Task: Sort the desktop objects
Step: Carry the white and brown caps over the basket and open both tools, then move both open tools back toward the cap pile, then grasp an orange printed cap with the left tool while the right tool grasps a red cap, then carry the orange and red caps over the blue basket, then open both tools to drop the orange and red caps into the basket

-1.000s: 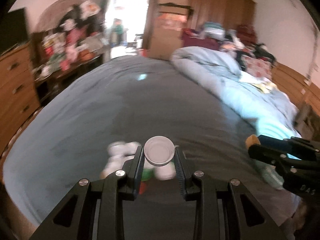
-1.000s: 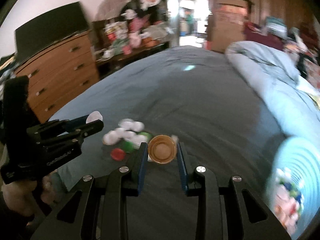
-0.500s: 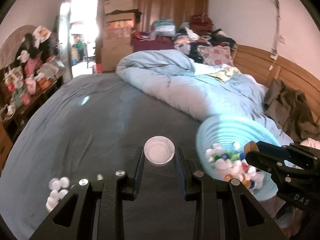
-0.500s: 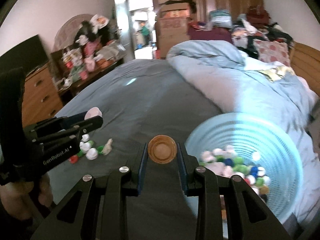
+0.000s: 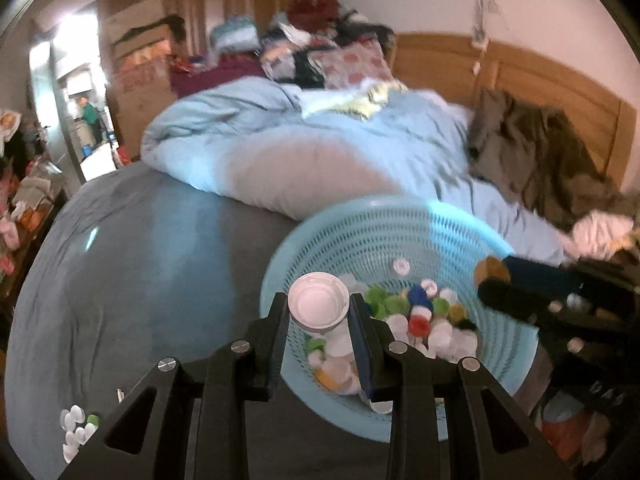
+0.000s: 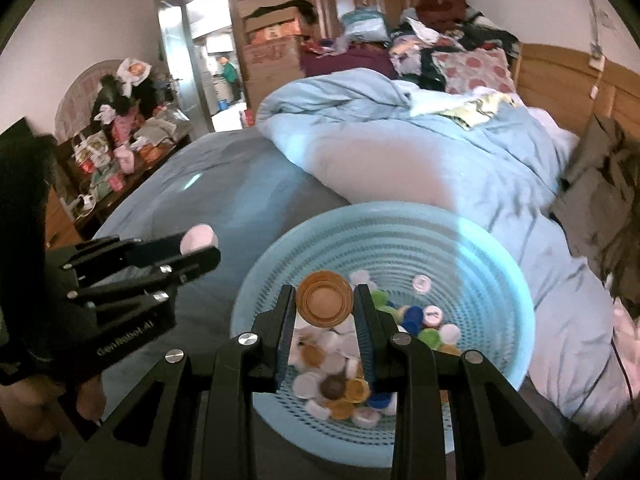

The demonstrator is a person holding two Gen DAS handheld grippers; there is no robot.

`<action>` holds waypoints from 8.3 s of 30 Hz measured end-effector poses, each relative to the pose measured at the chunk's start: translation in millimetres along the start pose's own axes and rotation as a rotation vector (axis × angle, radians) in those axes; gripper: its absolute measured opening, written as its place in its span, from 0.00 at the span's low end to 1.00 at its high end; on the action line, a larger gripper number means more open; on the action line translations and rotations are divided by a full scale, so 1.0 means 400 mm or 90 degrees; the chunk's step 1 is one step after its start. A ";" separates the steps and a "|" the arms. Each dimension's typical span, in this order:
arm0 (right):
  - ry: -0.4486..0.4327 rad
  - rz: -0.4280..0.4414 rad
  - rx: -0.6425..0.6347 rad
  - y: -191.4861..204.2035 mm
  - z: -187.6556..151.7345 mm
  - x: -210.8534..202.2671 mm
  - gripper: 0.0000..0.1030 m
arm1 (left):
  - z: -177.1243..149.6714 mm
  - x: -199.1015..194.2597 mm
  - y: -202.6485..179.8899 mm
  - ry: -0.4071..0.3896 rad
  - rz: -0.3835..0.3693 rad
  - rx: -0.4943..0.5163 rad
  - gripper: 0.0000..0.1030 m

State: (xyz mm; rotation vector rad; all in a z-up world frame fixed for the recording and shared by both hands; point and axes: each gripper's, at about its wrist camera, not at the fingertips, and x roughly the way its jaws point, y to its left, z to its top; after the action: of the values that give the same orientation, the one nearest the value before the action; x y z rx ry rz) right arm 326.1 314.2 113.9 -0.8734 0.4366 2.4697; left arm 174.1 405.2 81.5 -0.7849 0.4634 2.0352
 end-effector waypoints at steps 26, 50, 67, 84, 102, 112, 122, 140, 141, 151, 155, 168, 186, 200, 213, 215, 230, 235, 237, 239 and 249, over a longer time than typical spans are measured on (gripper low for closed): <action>0.015 0.007 0.018 -0.033 -0.021 0.001 0.25 | -0.008 0.043 -0.037 0.041 0.012 0.030 0.31; -0.034 -0.039 0.018 -0.049 -0.009 -0.024 0.58 | 0.021 0.035 -0.012 0.001 0.001 0.002 0.88; 0.040 0.137 -0.076 0.195 -0.219 0.057 0.58 | -0.487 -0.164 0.639 0.007 0.185 -0.235 0.93; 0.148 0.154 -0.130 0.350 -0.310 0.146 0.58 | -0.756 -0.070 0.880 0.101 0.186 -0.262 0.65; 0.170 0.225 -0.208 0.492 -0.332 0.169 0.56 | -0.744 -0.197 0.879 0.144 0.128 -0.275 0.28; 0.192 0.272 -0.251 0.621 -0.340 0.221 0.56 | -0.719 -0.189 0.910 0.023 0.173 -0.289 0.78; 0.197 0.307 -0.275 0.688 -0.342 0.245 0.53 | -0.766 -0.125 0.917 0.068 0.154 -0.292 0.29; 0.233 0.344 -0.328 0.999 -0.332 0.527 0.36 | -0.809 -0.146 0.963 0.049 0.190 -0.372 0.29; 0.234 0.332 -0.333 1.002 -0.341 0.536 0.27 | -0.810 -0.145 0.963 0.050 0.190 -0.372 0.29; 0.195 0.319 -0.296 0.919 -0.313 0.430 0.10 | -0.771 -0.193 0.896 0.059 0.240 -0.358 0.29; 0.157 0.312 -0.280 0.855 -0.281 0.341 0.10 | -0.700 -0.223 0.809 0.058 0.260 -0.302 0.29; 0.080 0.238 -0.222 0.636 -0.210 0.182 0.10 | -0.535 -0.197 0.560 0.070 0.232 -0.168 0.29; 0.007 0.154 -0.149 0.383 -0.132 0.092 0.10 | -0.339 -0.144 0.362 0.055 0.182 -0.074 0.29; -0.028 0.051 -0.065 0.138 -0.061 0.024 0.10 | -0.127 -0.065 0.202 0.028 0.016 -0.062 0.29; -0.022 -0.001 -0.022 -0.001 -0.031 0.005 0.10 | 0.037 0.005 -0.017 0.027 -0.054 0.028 0.29; -0.022 -0.004 -0.012 -0.018 -0.030 0.004 0.10 | 0.053 0.014 -0.049 0.030 -0.065 0.039 0.29; -0.016 -0.007 0.006 -0.069 -0.030 0.006 0.10 | 0.088 0.024 -0.137 0.022 -0.075 0.076 0.29; -0.011 -0.003 0.008 -0.068 -0.031 0.013 0.10 | 0.089 0.024 -0.132 0.021 -0.074 0.073 0.29; -0.010 -0.002 0.009 -0.069 -0.030 0.015 0.10 | 0.088 0.026 -0.131 0.022 -0.073 0.072 0.29; -0.009 0.000 0.010 -0.070 -0.030 0.017 0.10 | 0.086 0.028 -0.129 0.023 -0.072 0.072 0.29; -0.005 0.004 0.006 -0.063 -0.025 0.027 0.10 | 0.086 0.033 -0.121 0.026 -0.071 0.066 0.29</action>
State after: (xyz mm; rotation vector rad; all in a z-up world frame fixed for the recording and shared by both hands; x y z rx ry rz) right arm 337.4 334.2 96.1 -0.8607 0.4481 2.4741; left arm 196.8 459.6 96.3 -0.7729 0.5316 1.8804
